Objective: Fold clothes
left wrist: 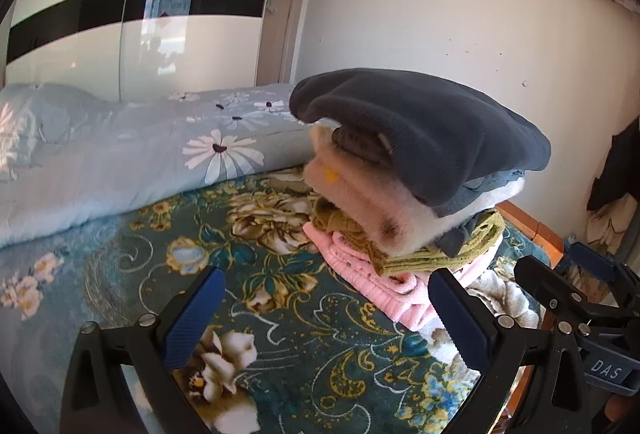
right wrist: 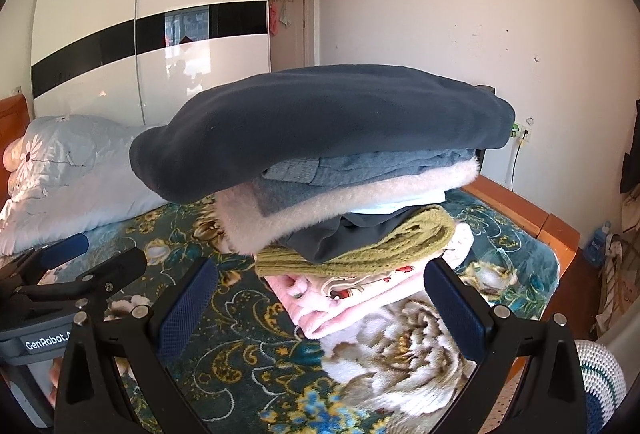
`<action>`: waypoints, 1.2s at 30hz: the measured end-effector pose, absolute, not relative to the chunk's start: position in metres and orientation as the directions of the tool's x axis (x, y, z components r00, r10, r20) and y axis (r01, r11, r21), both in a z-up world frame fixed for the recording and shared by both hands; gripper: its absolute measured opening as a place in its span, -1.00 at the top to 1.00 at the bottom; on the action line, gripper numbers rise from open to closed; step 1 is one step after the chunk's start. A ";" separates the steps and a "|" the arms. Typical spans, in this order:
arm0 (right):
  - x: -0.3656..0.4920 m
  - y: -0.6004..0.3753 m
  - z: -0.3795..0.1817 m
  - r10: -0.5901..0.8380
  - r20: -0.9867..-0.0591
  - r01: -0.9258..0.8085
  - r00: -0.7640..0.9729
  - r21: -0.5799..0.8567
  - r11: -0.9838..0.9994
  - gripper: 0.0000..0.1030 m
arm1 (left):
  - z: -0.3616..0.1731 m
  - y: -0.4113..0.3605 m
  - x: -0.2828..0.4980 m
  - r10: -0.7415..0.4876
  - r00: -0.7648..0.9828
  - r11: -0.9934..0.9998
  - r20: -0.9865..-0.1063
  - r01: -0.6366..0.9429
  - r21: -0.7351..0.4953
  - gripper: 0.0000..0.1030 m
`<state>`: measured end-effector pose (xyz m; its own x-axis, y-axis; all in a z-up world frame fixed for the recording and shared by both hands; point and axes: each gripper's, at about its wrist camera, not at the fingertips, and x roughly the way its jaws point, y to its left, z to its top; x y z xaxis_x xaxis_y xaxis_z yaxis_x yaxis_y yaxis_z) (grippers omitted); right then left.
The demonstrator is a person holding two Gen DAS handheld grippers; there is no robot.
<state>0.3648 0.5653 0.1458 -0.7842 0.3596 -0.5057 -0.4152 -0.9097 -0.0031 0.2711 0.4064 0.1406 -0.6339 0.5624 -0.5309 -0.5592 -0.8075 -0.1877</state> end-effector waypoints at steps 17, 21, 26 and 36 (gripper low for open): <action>0.357 0.558 0.146 0.382 -0.523 -0.422 -0.762 -0.047 -0.905 -1.00 | 0.133 0.406 0.266 0.568 -0.618 -0.802 -0.543 -0.564 -0.196 -1.00; 0.357 0.559 0.145 0.383 -0.527 -0.424 -0.759 -0.045 -0.904 -1.00 | 0.131 0.407 0.265 0.568 -0.615 -0.802 -0.546 -0.563 -0.200 -1.00; 0.356 0.559 0.143 0.386 -0.529 -0.432 -0.756 -0.041 -0.901 -1.00 | 0.131 0.406 0.264 0.563 -0.619 -0.806 -0.547 -0.557 -0.200 -1.00; 0.357 0.561 0.136 0.384 -0.539 -0.439 -0.750 -0.029 -0.898 -1.00 | 0.127 0.408 0.266 0.554 -0.618 -0.808 -0.558 -0.561 -0.180 -1.00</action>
<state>0.3573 0.5609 0.1359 -0.7498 0.3842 -0.5386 -0.4391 -0.8980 -0.0292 0.2662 0.4083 0.1268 -0.6182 0.5535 -0.5581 -0.5611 -0.8080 -0.1798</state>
